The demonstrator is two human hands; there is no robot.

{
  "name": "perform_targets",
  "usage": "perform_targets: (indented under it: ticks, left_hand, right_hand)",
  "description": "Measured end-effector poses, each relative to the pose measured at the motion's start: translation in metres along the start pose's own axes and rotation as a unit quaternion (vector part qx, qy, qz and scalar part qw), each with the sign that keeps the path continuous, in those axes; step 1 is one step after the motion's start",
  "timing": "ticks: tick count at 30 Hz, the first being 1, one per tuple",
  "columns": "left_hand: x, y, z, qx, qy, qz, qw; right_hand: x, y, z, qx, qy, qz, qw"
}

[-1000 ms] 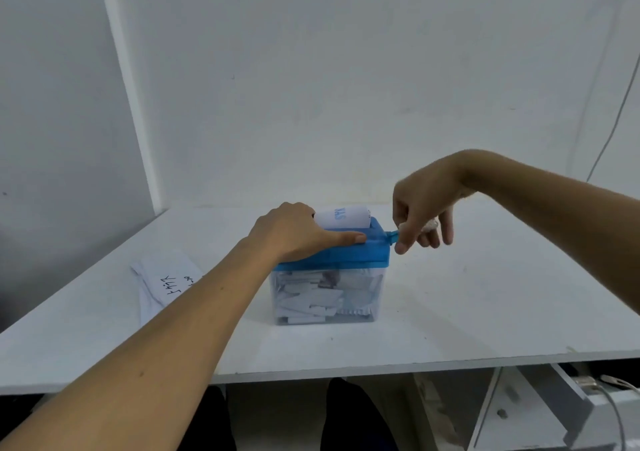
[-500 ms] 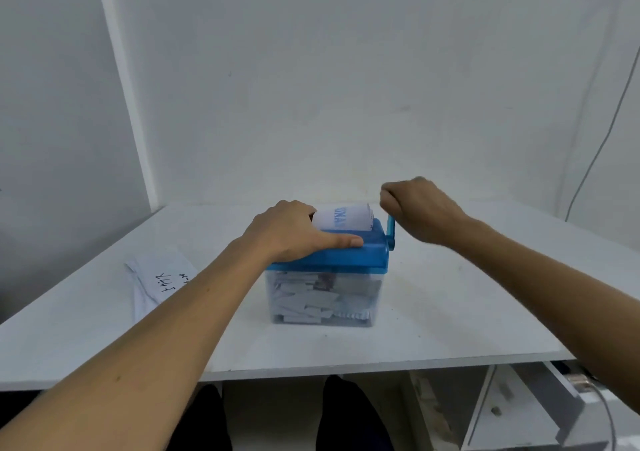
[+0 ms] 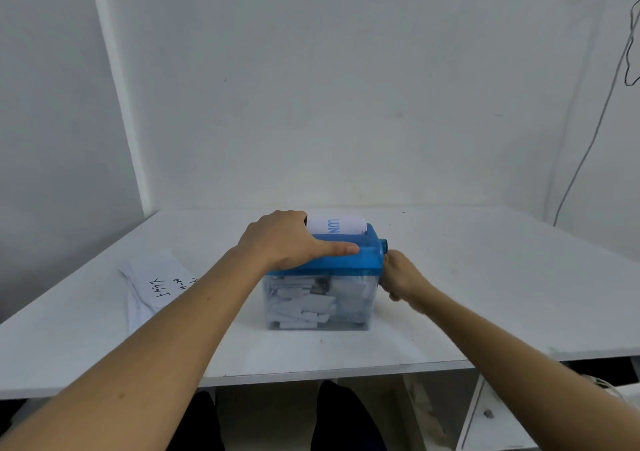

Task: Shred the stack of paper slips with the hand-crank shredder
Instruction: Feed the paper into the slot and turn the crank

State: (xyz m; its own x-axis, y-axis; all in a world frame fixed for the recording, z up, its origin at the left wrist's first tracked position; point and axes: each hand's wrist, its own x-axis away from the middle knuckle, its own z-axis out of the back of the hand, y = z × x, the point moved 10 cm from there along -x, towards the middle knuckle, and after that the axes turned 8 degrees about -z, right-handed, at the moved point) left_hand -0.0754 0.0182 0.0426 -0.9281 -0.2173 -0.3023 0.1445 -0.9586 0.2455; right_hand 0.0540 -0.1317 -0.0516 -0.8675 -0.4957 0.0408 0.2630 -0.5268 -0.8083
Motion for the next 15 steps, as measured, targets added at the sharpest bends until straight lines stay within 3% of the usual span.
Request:
perform_targets:
  ticks: [4, 7, 10, 13, 15]
  left_hand:
    - [0.0, -0.002, -0.001, 0.003, -0.004, 0.012, 1.0]
    - [-0.001, -0.002, -0.001, 0.002, -0.01, 0.013, 1.0]
    - [-0.001, -0.003, -0.003, 0.015, -0.02, 0.02, 0.999]
    - [0.001, -0.001, -0.001, 0.029, -0.028, 0.019, 0.999]
    - [0.001, 0.001, -0.002, 0.042, -0.032, 0.012, 0.999]
  right_hand:
    - [0.043, 0.002, 0.003, 0.043, 0.088, 0.046, 0.994]
    - [0.068, 0.002, 0.011, 0.026, 0.104, 0.039, 0.993]
    - [0.088, -0.01, 0.025, -0.051, 0.024, 0.035, 0.998]
    - [0.1, -0.042, 0.042, -0.149, -0.087, 0.086, 0.981]
    - [0.094, -0.057, 0.052, -0.161, -0.104, 0.11, 0.975]
